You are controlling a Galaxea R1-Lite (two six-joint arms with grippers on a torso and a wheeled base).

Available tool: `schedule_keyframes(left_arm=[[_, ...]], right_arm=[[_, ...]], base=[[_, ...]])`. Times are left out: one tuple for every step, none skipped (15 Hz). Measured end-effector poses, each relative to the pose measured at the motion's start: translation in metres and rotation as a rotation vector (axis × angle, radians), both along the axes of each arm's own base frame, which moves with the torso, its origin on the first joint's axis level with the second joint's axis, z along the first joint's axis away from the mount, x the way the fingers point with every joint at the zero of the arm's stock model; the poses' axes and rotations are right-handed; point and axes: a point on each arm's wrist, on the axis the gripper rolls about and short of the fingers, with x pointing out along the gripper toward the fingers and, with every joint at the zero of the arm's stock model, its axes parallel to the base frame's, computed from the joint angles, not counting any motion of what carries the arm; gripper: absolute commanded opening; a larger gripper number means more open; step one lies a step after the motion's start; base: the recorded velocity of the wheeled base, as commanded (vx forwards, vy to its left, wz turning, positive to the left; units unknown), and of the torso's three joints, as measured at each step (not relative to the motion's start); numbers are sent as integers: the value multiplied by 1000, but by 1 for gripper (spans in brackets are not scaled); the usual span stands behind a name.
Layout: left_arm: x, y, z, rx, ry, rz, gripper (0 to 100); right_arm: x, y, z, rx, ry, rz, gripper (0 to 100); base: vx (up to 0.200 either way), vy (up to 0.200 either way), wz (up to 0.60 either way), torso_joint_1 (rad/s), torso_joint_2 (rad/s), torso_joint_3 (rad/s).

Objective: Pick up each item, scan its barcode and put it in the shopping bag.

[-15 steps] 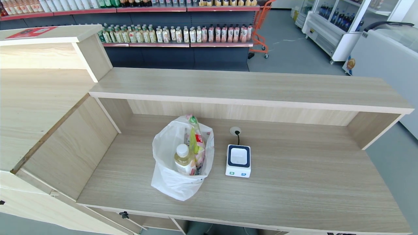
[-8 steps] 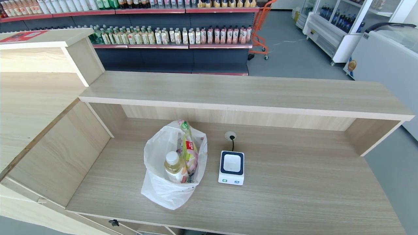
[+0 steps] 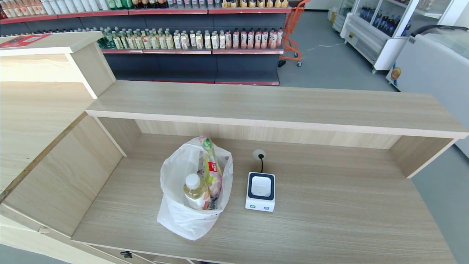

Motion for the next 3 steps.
schedule_keyframes(left_arm=[[0,0,0,0,0,-1,100],[0,0,0,0,0,0,100],[0,0,0,0,0,0,100]], right_arm=[[0,0,0,0,0,-2,0],[0,0,0,-1,0,-1,0],[0,0,0,0,0,0,0]], base=[[0,0,0,0,0,0],[0,0,0,0,0,0],[0,0,0,0,0,0]])
